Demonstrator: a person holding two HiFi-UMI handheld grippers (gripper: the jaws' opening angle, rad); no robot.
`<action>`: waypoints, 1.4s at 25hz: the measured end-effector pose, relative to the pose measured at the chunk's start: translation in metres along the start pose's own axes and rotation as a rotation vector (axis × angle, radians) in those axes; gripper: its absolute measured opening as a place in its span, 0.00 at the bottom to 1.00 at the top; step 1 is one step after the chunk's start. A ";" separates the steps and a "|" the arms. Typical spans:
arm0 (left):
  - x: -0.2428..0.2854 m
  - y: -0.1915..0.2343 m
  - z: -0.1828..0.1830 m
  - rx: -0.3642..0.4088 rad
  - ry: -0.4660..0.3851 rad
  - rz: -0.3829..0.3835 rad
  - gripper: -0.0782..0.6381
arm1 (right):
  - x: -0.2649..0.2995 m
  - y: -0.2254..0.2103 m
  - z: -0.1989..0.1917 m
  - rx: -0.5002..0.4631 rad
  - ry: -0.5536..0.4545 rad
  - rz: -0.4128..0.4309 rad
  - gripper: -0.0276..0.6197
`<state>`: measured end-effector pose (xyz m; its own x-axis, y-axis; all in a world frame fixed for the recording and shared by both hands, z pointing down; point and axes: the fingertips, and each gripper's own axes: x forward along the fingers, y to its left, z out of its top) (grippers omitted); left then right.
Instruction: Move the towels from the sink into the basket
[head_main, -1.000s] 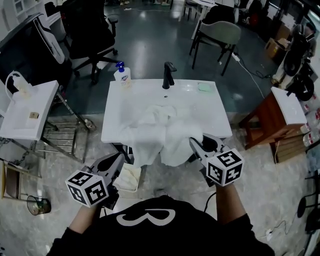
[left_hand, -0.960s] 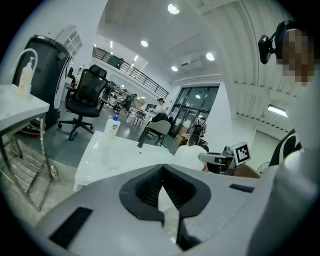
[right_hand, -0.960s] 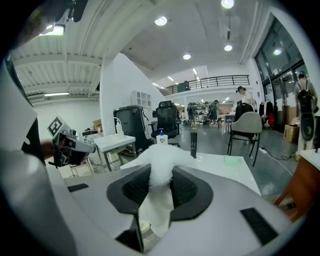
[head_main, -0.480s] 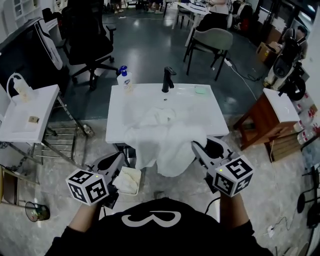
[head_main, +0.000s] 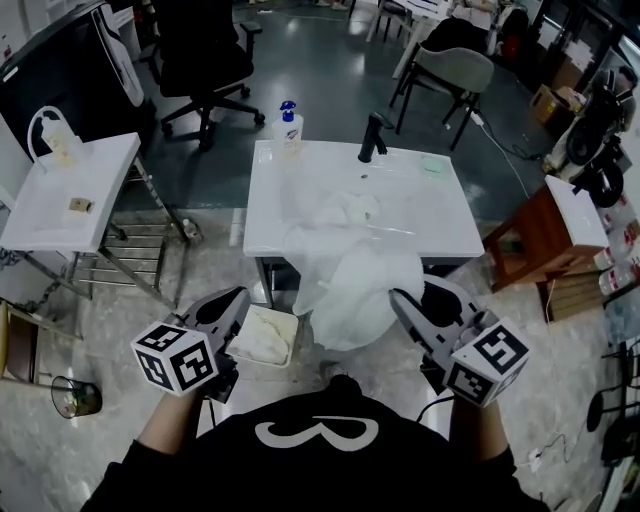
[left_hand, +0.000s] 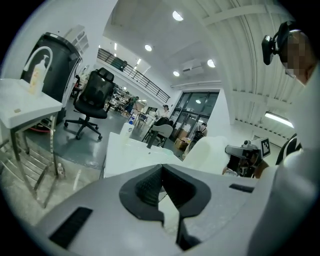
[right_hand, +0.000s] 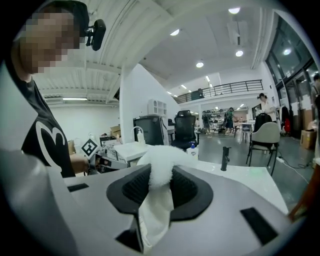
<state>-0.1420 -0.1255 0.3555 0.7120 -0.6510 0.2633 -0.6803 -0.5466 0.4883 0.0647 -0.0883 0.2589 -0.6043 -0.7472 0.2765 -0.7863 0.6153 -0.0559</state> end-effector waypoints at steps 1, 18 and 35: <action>-0.007 0.009 -0.001 -0.009 -0.002 0.013 0.12 | 0.006 0.008 -0.002 0.002 0.008 0.015 0.20; -0.111 0.092 -0.056 -0.145 0.008 0.206 0.12 | 0.147 0.090 -0.126 0.125 0.254 0.154 0.20; -0.144 0.128 -0.113 -0.233 0.089 0.336 0.12 | 0.276 0.106 -0.329 0.194 0.593 0.154 0.21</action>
<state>-0.3115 -0.0422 0.4743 0.4765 -0.7190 0.5059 -0.8270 -0.1712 0.5355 -0.1434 -0.1464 0.6448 -0.5822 -0.3538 0.7320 -0.7388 0.6061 -0.2947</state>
